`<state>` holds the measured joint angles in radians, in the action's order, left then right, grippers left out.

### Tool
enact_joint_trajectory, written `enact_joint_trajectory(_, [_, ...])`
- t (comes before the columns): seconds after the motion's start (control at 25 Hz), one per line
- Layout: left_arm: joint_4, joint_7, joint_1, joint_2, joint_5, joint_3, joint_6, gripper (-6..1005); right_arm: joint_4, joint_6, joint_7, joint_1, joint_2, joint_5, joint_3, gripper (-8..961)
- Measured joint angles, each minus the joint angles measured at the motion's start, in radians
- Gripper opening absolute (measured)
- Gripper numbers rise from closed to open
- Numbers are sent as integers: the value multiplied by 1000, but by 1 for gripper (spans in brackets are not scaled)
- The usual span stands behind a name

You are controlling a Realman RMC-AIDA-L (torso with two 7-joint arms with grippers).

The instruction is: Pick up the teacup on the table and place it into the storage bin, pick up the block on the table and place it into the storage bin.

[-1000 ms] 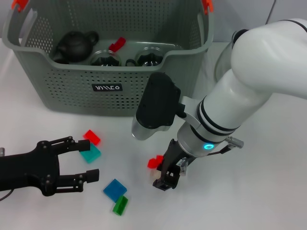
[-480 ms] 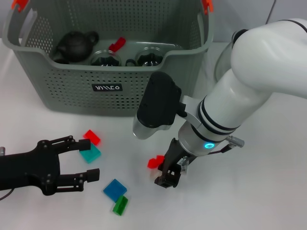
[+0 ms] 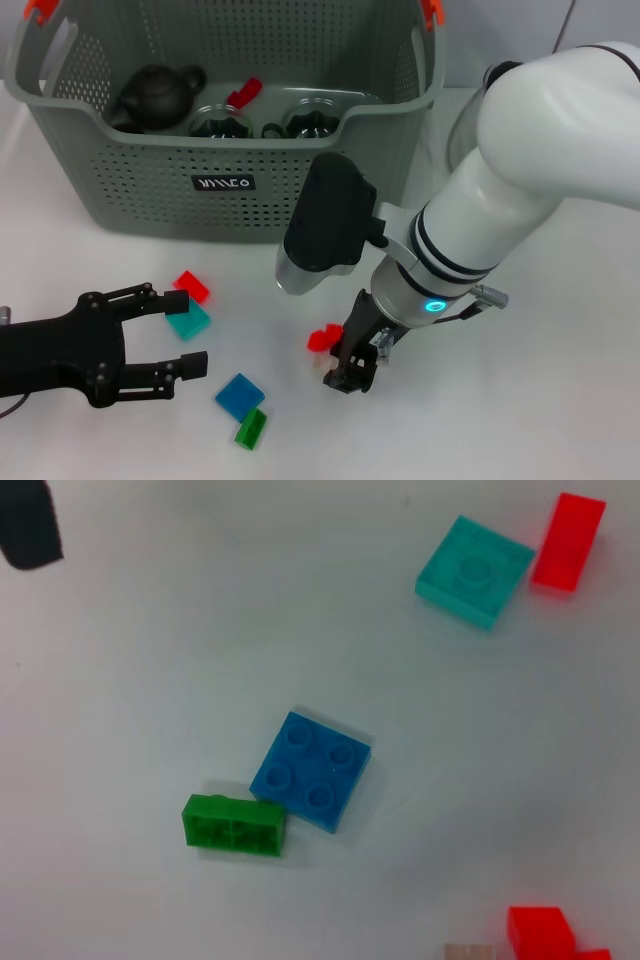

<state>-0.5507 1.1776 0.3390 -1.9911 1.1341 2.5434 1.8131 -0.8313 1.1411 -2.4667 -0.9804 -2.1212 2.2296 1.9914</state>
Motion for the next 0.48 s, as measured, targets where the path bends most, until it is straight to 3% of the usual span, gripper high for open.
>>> enact_joint_trajectory(0.48, [0, 2, -2, 0, 3, 0, 0, 855, -13, 3, 0, -3, 2, -2, 20, 221])
